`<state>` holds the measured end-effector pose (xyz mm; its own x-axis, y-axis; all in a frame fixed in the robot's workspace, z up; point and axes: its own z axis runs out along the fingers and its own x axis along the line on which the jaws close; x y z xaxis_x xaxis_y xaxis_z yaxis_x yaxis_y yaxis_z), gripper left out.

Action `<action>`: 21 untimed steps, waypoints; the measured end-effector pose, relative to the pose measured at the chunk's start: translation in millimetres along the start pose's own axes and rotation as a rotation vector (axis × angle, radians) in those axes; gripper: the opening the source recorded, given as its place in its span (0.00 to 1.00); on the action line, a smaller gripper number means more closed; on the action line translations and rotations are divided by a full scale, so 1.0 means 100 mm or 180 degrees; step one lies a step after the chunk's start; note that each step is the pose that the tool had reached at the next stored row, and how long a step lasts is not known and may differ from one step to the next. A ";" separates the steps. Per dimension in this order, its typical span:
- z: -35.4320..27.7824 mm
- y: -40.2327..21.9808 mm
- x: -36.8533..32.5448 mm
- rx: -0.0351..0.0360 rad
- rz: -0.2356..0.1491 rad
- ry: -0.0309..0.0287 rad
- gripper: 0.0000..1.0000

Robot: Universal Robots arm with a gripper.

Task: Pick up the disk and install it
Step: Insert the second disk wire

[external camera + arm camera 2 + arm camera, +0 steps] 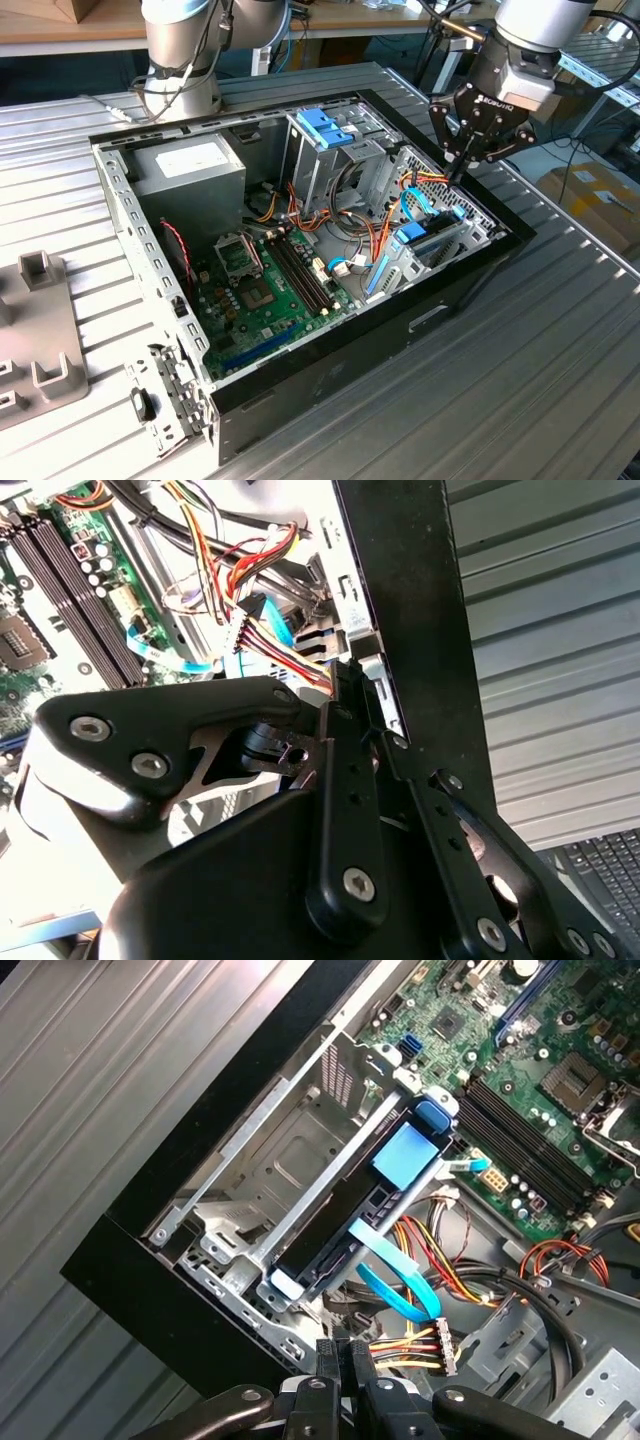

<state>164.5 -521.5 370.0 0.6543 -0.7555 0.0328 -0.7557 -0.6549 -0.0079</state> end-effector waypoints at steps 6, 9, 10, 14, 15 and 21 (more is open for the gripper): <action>0.000 0.000 0.000 -0.0002 0.0074 0.0001 0.16; 0.000 0.000 0.000 -0.0002 0.0076 0.0001 0.16; 0.000 0.000 0.000 -0.0003 0.0091 0.0001 0.16; 0.001 0.000 0.000 -0.0010 0.0319 0.0002 0.16; 0.001 0.000 0.000 -0.0012 0.0374 0.0003 0.16; 0.001 0.000 0.000 -0.0028 0.0850 0.0007 0.16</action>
<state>164.5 -521.5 369.9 0.4315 -0.9015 0.0328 -0.9019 -0.4320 -0.0079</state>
